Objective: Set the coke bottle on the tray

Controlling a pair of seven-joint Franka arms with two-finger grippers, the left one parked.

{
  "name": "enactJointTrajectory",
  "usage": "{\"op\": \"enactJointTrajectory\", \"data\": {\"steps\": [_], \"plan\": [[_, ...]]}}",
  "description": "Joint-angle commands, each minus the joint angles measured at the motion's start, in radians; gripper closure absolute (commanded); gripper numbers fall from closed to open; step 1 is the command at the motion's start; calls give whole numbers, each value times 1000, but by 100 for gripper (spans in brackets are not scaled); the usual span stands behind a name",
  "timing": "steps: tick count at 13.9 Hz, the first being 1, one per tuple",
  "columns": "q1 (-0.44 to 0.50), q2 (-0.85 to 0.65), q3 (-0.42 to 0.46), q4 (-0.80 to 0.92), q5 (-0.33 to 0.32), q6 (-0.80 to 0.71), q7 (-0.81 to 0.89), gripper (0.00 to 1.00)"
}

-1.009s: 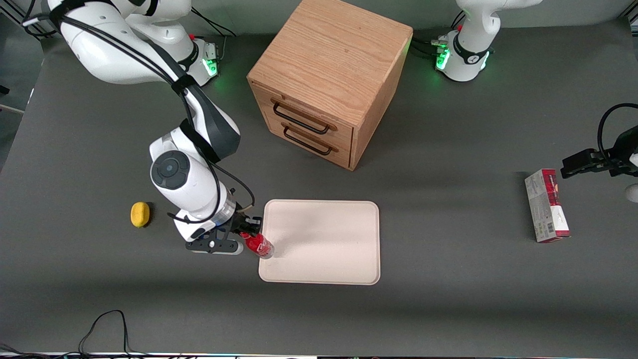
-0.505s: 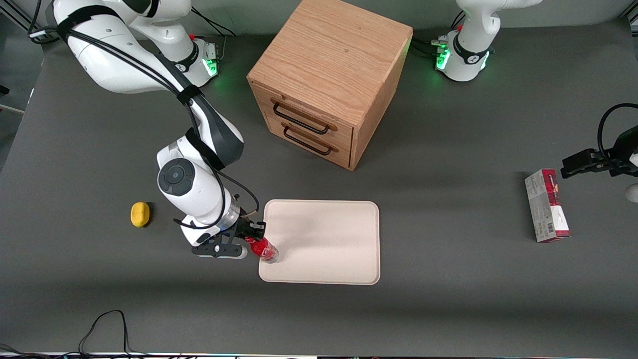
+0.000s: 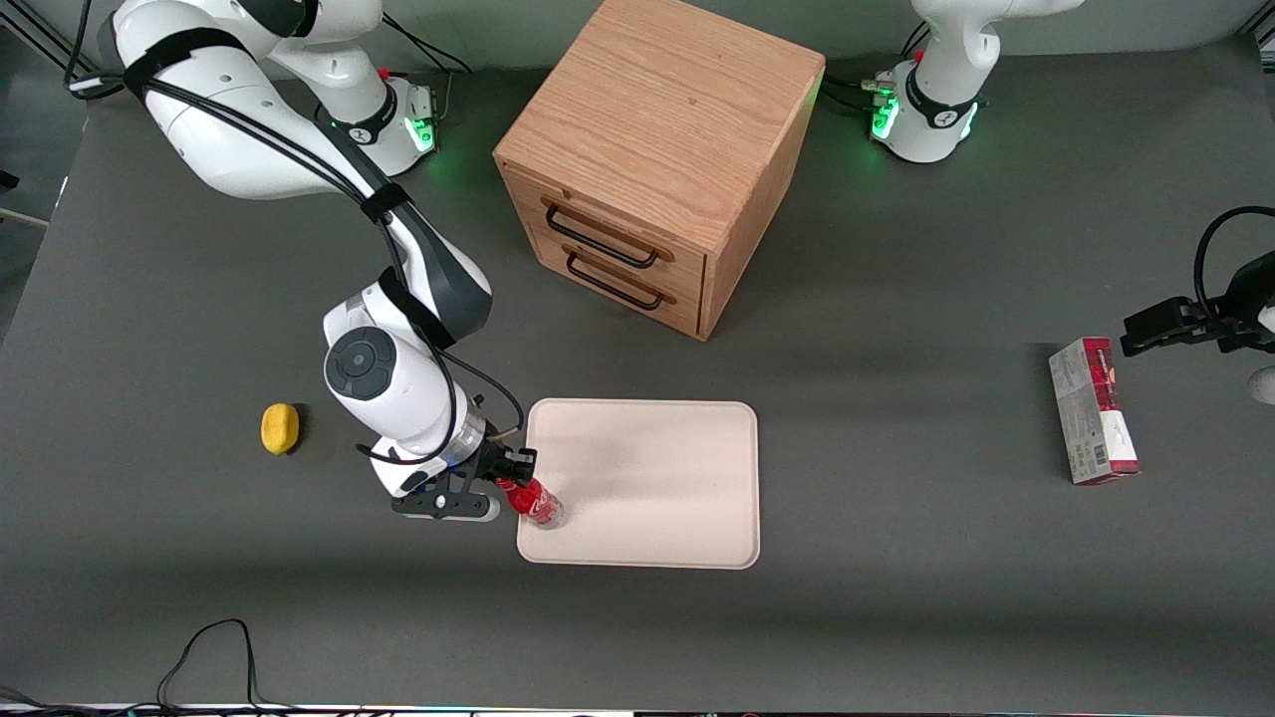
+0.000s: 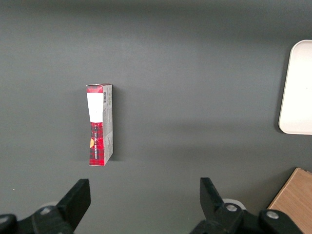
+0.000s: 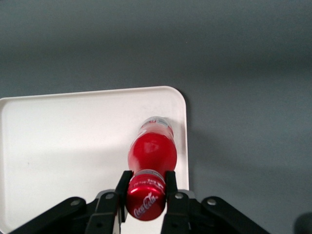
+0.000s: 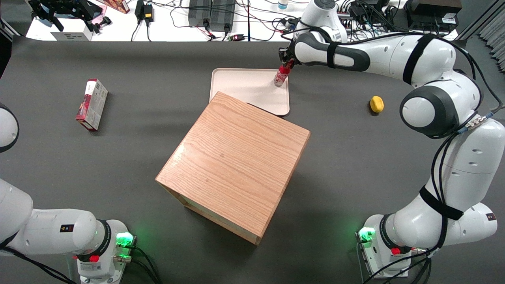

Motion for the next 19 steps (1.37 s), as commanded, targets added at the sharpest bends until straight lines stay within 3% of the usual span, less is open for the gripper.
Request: {"op": "enactJointTrajectory", "data": {"steps": [1,8,10,11,15,18,19], "plan": [[3,1,6,10,-48,14,13,0],[8,-57,4,8,-56,1,8,0],[6,-126,-4,-18,-47,-92,-2,0],[5,-166,-8,-34,-30,-134,-34,0],[3,-396,-172,-163,212,-296,-336,0],[2,-540,-278,-209,227,-450,-420,0],[0,-636,-350,-272,233,-467,-421,0]]}}
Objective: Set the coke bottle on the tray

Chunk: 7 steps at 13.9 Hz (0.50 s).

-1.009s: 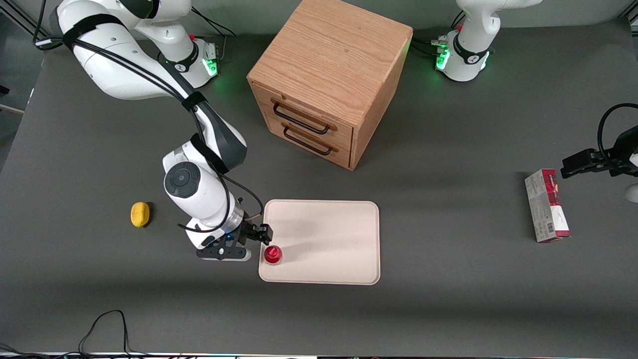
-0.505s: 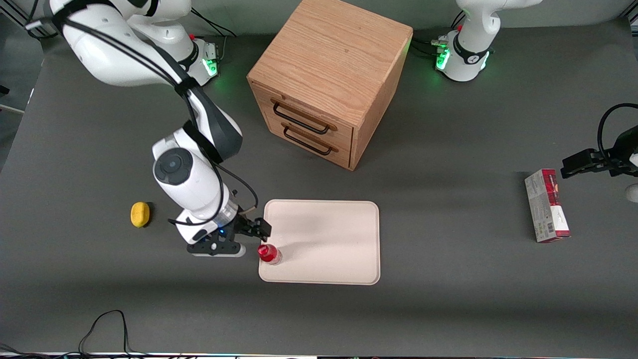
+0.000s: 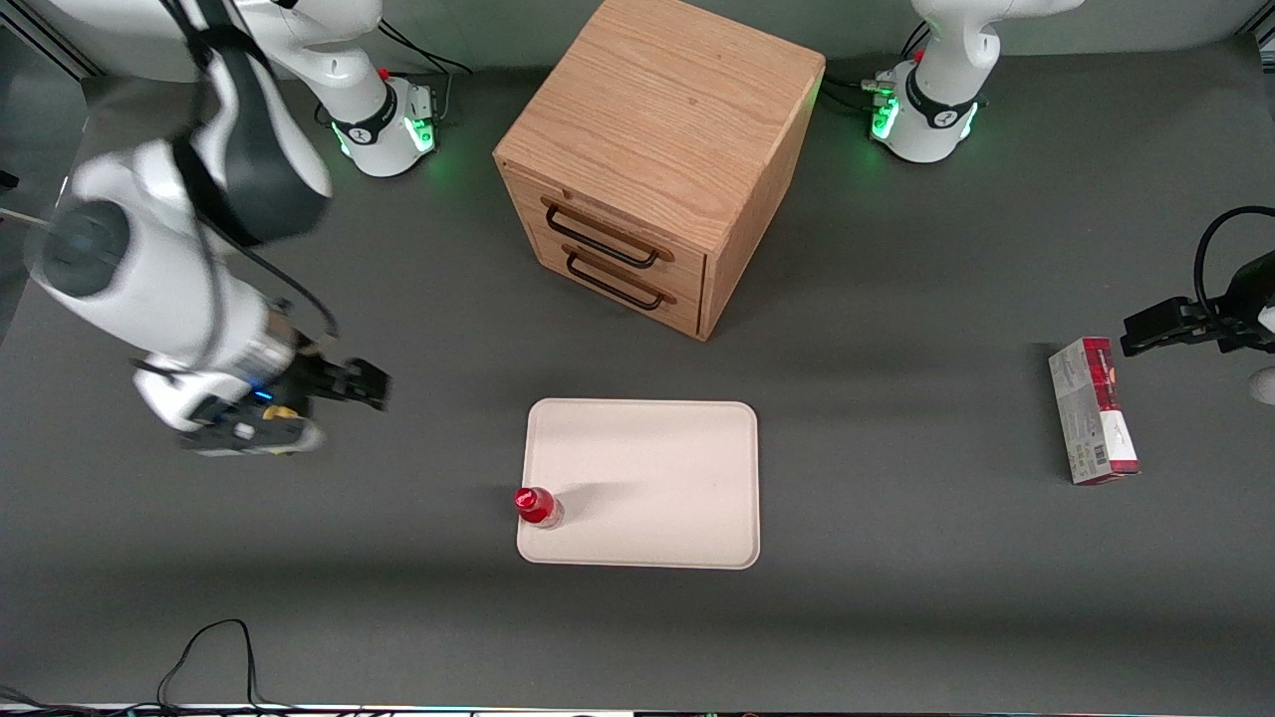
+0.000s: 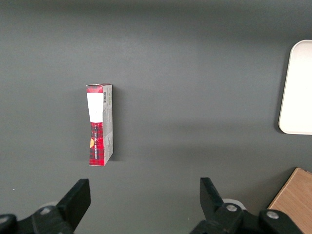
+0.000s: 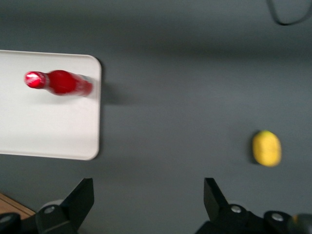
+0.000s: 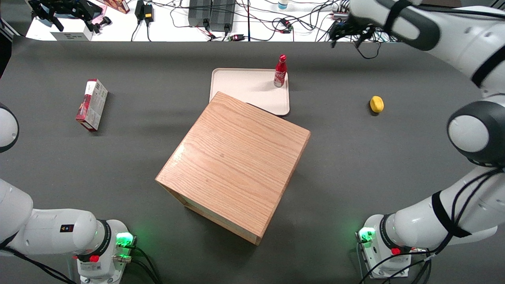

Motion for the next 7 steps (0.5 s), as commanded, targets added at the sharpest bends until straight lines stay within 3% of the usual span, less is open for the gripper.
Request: {"op": "enactJointTrajectory", "data": {"steps": [1,4,7], "plan": [[7,-202,-116,-167,52,-20,-28,0],[-34,-364,-182,-274,77,-55,-106,0],[-61,-434,-192,-296,84,-121,-130,0]]}}
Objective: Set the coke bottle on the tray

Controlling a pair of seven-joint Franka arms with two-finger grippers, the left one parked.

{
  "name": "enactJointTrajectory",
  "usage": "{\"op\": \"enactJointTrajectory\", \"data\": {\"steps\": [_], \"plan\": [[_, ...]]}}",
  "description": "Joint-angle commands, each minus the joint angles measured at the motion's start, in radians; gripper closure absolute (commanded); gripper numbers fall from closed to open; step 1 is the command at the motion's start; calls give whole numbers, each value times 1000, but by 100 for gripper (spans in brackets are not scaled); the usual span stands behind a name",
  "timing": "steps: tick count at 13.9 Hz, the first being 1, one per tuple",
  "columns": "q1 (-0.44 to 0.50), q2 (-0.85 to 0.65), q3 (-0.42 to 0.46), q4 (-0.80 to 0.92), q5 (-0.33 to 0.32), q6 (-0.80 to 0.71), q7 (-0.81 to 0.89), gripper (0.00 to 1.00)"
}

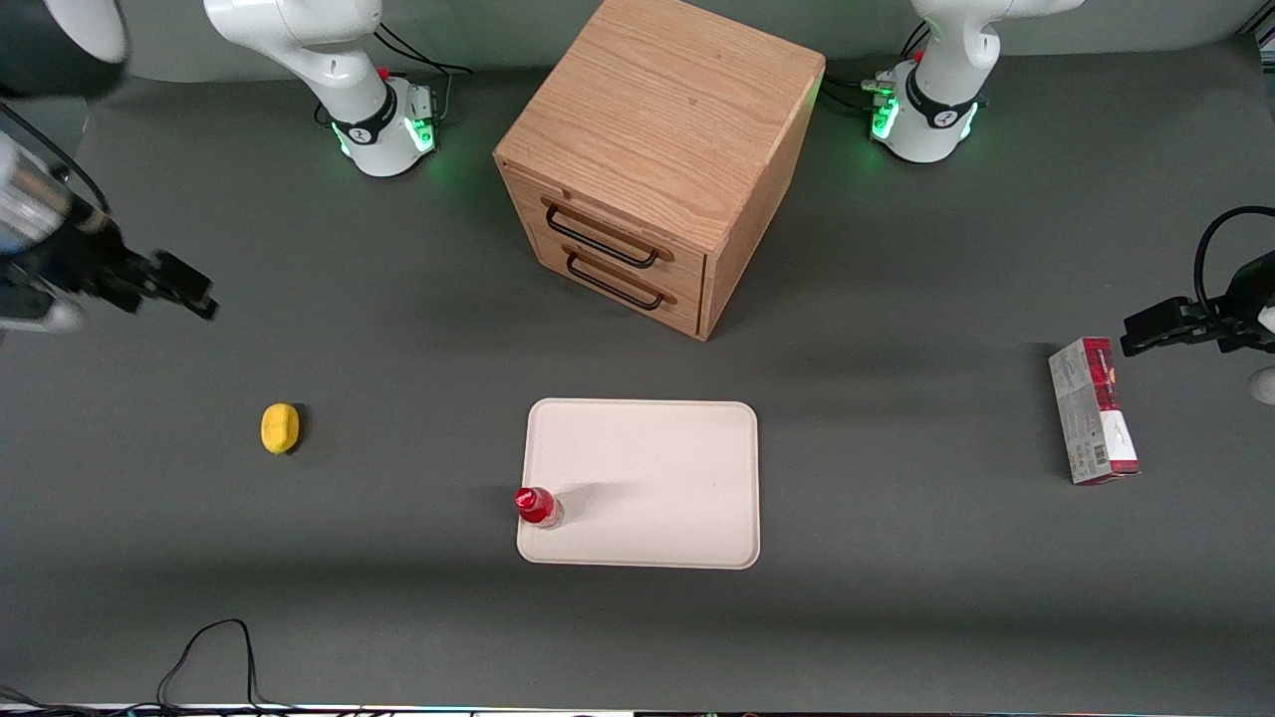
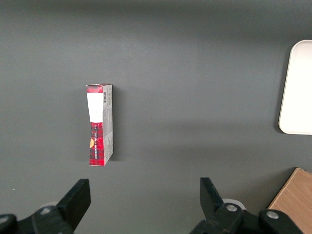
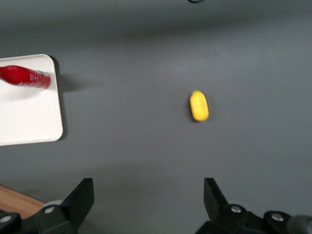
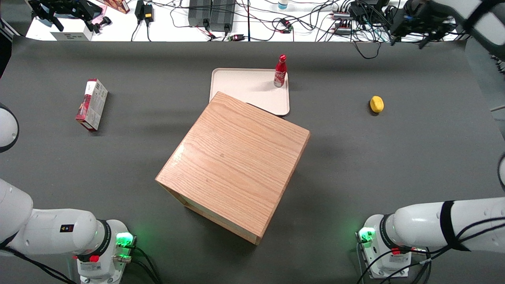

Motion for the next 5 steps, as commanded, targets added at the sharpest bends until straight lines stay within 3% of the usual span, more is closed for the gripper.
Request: {"op": "enactJointTrajectory", "data": {"steps": [1,5], "plan": [[-7,-67,1,-54,26,-32,-21,0],[-7,-59,12,-51,22,-40,-18,0]]}}
